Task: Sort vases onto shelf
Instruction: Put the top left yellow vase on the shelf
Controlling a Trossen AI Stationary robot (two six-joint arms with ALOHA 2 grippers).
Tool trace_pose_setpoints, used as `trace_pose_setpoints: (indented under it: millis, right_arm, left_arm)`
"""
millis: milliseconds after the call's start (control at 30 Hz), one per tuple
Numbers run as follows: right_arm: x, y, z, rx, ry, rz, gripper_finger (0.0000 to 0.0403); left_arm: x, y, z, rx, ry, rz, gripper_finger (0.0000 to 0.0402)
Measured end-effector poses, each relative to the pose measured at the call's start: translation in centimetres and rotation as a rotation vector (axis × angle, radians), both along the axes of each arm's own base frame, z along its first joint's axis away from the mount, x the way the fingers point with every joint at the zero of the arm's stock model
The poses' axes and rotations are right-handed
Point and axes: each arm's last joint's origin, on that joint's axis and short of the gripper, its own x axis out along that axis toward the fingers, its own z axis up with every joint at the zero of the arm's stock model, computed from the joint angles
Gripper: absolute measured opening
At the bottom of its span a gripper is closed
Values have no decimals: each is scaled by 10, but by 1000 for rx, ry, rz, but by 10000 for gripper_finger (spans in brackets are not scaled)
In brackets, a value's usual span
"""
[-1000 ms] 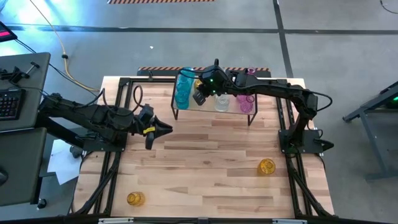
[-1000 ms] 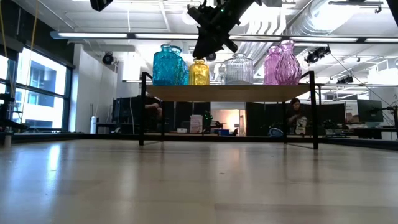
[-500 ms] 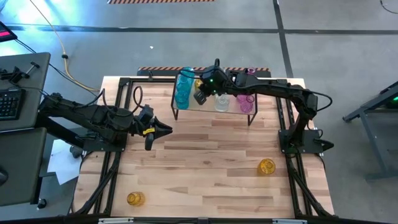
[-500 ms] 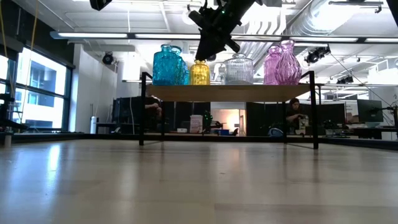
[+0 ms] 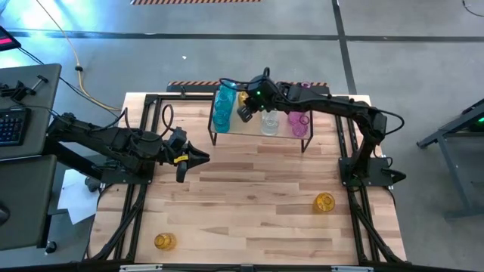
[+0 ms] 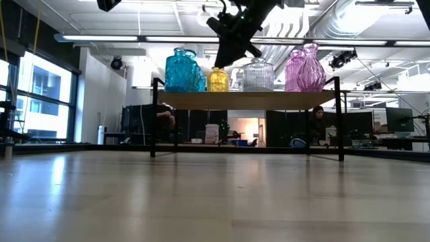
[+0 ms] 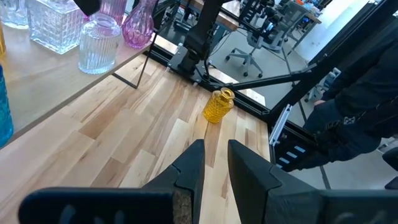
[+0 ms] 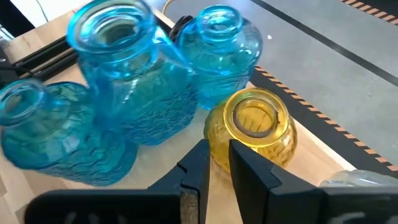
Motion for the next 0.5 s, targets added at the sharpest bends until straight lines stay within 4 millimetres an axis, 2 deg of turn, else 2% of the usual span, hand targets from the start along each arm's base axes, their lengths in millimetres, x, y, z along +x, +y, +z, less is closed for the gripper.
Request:
trace_pose_setpoints:
  millis: [500]
  right_arm:
    - [-5,-14,0,-26,16,-32,57]
  left_arm:
    - [0,0,0,0,0,0,62]
